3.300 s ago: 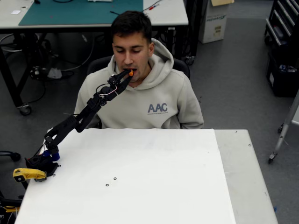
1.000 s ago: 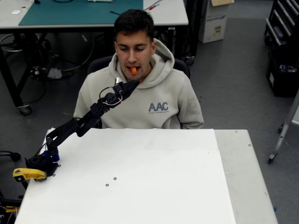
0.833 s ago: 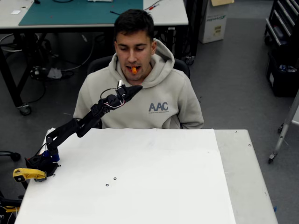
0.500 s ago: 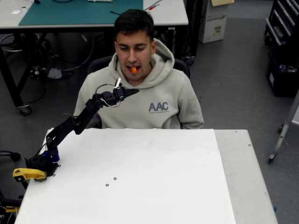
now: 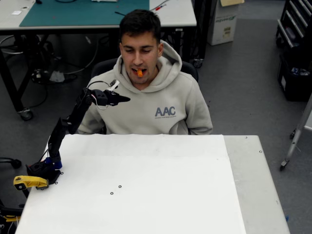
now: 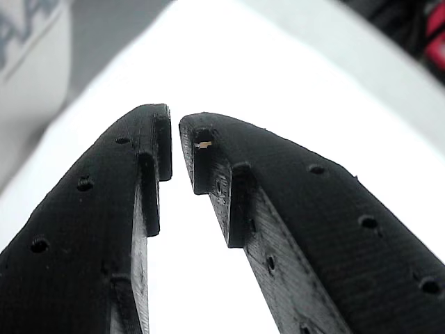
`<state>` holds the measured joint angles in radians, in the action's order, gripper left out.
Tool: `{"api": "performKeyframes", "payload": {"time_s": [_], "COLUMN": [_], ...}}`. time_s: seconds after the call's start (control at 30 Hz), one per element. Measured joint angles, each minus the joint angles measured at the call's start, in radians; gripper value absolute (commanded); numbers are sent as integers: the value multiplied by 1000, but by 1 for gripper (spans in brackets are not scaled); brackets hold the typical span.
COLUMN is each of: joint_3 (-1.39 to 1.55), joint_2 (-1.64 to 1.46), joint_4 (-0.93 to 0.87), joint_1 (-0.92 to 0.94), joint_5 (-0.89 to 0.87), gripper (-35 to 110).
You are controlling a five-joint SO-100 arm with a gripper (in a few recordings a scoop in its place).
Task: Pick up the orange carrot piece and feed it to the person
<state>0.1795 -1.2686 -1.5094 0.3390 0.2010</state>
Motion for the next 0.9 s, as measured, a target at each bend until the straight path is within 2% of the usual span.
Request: {"api": "performKeyframes", "payload": {"time_s": [0.17, 0.4, 0.9], "joint_3": [393, 1032, 2106], "joint_2": [-193, -499, -1226], "joint_4": [-40, -29, 281], "joint_1": [0, -54, -209], "joint_5": [-77, -92, -110], "gripper": [-2, -2, -2]}}
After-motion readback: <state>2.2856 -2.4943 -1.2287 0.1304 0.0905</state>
